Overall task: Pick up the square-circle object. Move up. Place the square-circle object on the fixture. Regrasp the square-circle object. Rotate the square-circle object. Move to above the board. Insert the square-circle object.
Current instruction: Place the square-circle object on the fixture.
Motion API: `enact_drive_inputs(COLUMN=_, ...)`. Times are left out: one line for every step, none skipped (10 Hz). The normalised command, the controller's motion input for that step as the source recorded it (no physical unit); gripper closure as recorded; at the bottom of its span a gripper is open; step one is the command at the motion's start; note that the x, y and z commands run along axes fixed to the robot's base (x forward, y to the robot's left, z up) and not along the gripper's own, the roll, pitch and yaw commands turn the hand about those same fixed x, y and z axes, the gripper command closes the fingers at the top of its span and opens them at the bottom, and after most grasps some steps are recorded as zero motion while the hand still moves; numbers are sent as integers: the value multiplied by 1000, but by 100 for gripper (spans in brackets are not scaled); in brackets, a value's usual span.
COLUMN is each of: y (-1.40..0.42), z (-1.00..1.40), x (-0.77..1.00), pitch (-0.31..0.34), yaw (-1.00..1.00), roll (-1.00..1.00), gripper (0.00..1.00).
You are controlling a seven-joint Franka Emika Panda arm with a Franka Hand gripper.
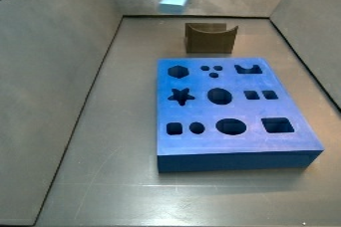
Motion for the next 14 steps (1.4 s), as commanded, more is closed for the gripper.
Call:
enact_drive_inputs(y=-86, z=-121, x=1000, pitch=133, yaw=545, roll=115, gripper=100)
enact_drive_inputs(y=-80, z=-113, x=1000, pitch=136, yaw=416, roll=119, gripper=100)
enact_drive_inputs(y=-66, z=-98, x=1000, pitch=141, yaw=234, roll=127, gripper=100)
enact_drive_inputs(y=-87, z=771, x=940, pitch=-10, yaw=179, roll=-1000, gripper=100)
enact_drive_inputs(y=-67, z=763, x=853, pitch=-1, yaw=156, roll=-1000, gripper=100)
enact_drive_inputs(y=0, z=604, x=701, pitch=17, yaw=127, roll=-1000, gripper=100)
enact_drive_inputs(y=18, z=324, x=485, pitch=41, yaw=107, roll=-1000, gripper=100)
enact_drive_inputs(y=25, z=104, x=339, pitch=60, yaw=96, roll=-1000, gripper=100)
enact_drive_inputs(y=30, z=18, x=219, pitch=85, yaw=74, roll=-1000, gripper=100)
enact_drive_inputs(y=37, z=36, x=123, pitch=124, yaw=55, roll=-1000, gripper=100)
enact_drive_inputs(y=40, z=37, x=69, pitch=143, yaw=39, roll=-1000, gripper=100)
enact_drive_inputs(y=34, z=9, x=42, pitch=132, yaw=-7, roll=-890, gripper=100)
enact_drive_inputs(y=36, z=-6, x=59, pitch=125, yaw=-48, roll=-644, gripper=100)
enact_drive_inputs(y=41, z=-9, x=75, pitch=128, yaw=-72, roll=-468, gripper=100)
